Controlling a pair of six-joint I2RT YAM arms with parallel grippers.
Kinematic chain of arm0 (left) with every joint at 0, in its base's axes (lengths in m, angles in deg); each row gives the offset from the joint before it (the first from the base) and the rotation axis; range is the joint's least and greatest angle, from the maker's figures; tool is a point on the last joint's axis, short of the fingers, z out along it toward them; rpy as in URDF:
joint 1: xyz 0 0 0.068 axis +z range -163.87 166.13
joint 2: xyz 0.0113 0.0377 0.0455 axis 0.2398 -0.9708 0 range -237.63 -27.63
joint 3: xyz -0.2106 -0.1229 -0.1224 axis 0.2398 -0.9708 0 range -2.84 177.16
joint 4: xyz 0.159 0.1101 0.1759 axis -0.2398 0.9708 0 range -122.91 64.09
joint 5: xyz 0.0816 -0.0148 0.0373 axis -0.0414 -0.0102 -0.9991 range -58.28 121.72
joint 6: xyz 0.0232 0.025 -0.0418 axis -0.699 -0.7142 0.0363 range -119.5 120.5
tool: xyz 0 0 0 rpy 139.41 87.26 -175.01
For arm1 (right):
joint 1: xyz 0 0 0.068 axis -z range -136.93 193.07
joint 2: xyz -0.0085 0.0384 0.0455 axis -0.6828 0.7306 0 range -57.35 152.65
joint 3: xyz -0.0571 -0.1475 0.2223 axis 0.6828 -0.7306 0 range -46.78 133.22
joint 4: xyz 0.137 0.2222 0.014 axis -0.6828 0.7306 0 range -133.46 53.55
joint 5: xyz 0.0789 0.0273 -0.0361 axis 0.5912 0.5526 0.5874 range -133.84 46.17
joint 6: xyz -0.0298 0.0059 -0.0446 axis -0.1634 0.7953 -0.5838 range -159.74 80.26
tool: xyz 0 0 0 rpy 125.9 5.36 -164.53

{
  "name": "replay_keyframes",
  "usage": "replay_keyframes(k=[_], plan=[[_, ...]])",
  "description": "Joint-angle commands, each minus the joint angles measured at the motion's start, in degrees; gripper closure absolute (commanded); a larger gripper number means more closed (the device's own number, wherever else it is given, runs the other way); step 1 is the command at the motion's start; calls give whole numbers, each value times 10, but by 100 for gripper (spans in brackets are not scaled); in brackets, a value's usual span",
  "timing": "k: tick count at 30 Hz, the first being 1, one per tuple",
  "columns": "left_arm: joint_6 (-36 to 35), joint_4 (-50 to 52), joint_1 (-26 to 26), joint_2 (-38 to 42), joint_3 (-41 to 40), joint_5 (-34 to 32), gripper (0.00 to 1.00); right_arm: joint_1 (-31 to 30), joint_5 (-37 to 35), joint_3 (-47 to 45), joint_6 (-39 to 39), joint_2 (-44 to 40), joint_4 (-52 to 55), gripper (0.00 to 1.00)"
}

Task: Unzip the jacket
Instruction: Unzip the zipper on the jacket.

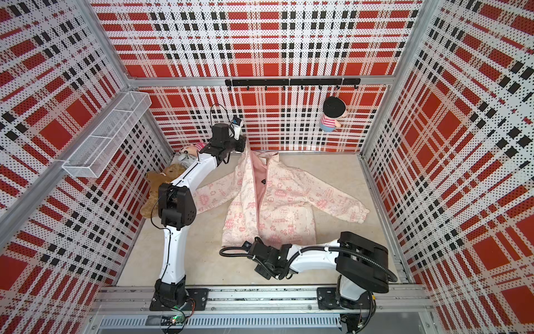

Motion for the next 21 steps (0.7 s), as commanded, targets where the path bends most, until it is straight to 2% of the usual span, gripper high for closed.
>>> replay_keyframes(k=[1, 2, 3, 5, 6, 7, 8, 10, 12, 15, 18, 21], plan=[[4, -41, 4, 18, -26, -9, 100, -2, -42, -5, 56, -31, 45, 100], [4, -45, 4, 23, -34, -6, 100, -2, -67, -5, 66, -39, 54, 100], [5, -47, 4, 32, -42, -6, 94, -2, -102, -3, 83, -49, 67, 100], [4, -58, 4, 55, -71, -10, 65, 17, -137, 4, 123, -74, 92, 100], [1, -70, 3, 73, -97, -17, 52, 41, -133, 11, 154, -90, 106, 76], [-4, -89, 4, 96, -126, -22, 24, 63, -119, 13, 165, -106, 110, 62], [-12, -117, 3, 126, -164, -26, 2, 88, -91, 10, 166, -125, 102, 58], [-23, -186, -3, 191, -257, -47, 2, 117, -66, 1, 160, -167, 75, 52], [-28, -260, -6, 267, -358, -64, 2, 140, -41, -11, 119, -200, 40, 50], [-15, -346, -4, 381, -496, -51, 2, 149, -44, -17, 62, -216, 5, 40], [14, -406, 3, 496, -632, 24, 2, 152, -31, -63, 43, -223, -95, 35], [-42, -371, -2, 598, -740, 142, 2, 150, 9, -128, 66, -226, -217, 31]])
